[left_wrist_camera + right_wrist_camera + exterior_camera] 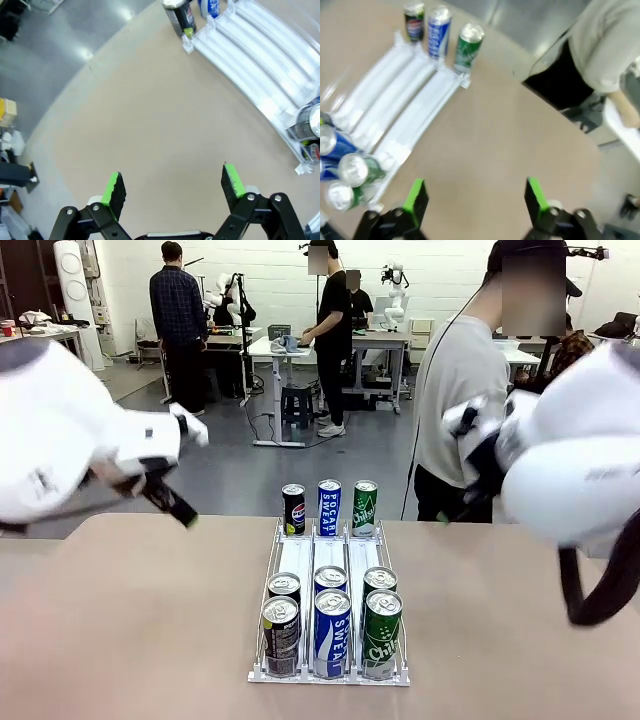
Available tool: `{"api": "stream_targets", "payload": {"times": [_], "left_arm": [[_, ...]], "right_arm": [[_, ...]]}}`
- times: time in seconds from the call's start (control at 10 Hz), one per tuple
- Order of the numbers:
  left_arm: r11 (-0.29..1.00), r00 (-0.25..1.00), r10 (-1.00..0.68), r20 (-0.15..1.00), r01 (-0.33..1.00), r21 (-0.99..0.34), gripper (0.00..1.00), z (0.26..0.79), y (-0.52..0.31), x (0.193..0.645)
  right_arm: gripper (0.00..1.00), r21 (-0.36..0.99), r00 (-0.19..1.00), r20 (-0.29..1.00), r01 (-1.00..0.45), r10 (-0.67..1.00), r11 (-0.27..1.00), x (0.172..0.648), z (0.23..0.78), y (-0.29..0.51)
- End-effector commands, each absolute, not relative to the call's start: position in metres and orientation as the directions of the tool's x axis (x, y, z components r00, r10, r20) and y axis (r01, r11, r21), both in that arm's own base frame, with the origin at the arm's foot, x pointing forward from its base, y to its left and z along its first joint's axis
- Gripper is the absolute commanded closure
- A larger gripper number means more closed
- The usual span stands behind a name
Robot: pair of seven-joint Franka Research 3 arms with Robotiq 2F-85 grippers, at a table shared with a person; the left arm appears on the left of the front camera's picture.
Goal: Retrieve and hand over the desired beverage to the person.
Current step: Pick up a can of the same type that the person held from the Automatic Can Dispenser.
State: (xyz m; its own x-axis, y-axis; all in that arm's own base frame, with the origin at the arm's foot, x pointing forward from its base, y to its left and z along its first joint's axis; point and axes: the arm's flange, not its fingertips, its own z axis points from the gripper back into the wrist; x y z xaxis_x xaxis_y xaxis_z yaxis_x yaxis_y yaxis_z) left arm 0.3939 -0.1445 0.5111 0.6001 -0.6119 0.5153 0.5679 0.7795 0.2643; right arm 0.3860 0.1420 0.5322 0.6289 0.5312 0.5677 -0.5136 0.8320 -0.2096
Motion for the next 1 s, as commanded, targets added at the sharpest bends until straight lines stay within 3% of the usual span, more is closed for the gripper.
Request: {"api": "stream_targets", "payload": {"times": [0.0, 0.2, 0.3, 0.6, 0.7, 0.8, 0.9], "left_arm": [[0.753, 0.584, -0.648, 0.489, 0.587, 0.298, 0.00, 0.582, -0.146, 0.406], [0.779, 0.579, -0.622, 0.528, 0.530, 0.336, 0.00, 0.637, -0.151, 0.401], [0.768, 0.577, -0.628, 0.522, 0.568, 0.297, 0.00, 0.603, -0.144, 0.390], [0.768, 0.577, -0.628, 0.522, 0.568, 0.297, 0.00, 0.603, -0.144, 0.390], [0.768, 0.583, -0.630, 0.513, 0.567, 0.300, 0.00, 0.615, -0.145, 0.391], [0.690, 0.552, -0.612, 0.566, 0.722, 0.043, 0.00, 0.630, -0.107, 0.385], [0.641, 0.555, -0.586, 0.590, 0.763, -0.080, 0.00, 0.645, -0.070, 0.377]], "right_arm": [[0.00, -0.273, 0.676, 0.512, -0.457, 0.530, 0.846, 0.385, 0.602, 0.151], [0.00, -0.296, 0.705, 0.521, -0.380, 0.482, 0.876, 0.382, 0.641, 0.143], [0.00, -0.266, 0.655, 0.547, -0.455, 0.521, 0.850, 0.369, 0.626, 0.134], [0.00, -0.279, 0.671, 0.538, -0.430, 0.510, 0.859, 0.368, 0.647, 0.136], [0.00, -0.099, 0.632, 0.550, -0.600, 0.547, 0.794, 0.353, 0.648, 0.113], [0.00, 0.025, 0.600, 0.582, -0.688, 0.549, 0.725, 0.340, 0.660, 0.088], [0.00, 0.169, 0.610, 0.601, -0.729, 0.517, 0.663, 0.328, 0.672, 0.052]]}}
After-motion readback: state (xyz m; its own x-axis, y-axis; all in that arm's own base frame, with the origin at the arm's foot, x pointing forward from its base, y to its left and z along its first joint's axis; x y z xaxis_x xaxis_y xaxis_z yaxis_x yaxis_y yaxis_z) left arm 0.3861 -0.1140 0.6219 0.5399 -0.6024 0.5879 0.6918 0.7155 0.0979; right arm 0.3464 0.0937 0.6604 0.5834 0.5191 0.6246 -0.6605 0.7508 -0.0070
